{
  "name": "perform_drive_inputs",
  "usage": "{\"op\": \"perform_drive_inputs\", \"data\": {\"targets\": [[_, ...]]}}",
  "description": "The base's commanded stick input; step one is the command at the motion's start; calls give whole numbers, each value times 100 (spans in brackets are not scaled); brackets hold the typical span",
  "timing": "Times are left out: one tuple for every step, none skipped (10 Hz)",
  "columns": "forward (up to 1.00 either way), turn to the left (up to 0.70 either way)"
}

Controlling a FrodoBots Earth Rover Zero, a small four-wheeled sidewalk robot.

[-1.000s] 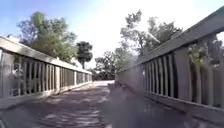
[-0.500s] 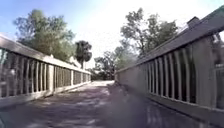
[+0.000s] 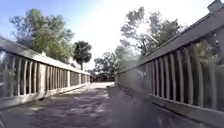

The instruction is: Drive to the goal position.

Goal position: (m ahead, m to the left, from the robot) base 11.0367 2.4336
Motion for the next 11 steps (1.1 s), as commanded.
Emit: {"op": "perform_drive_inputs", "data": {"targets": [[70,0],[70,0],[70,0],[70,0],[70,0],[70,0],[70,0],[70,0],[70,0],[70,0],[70,0]]}}
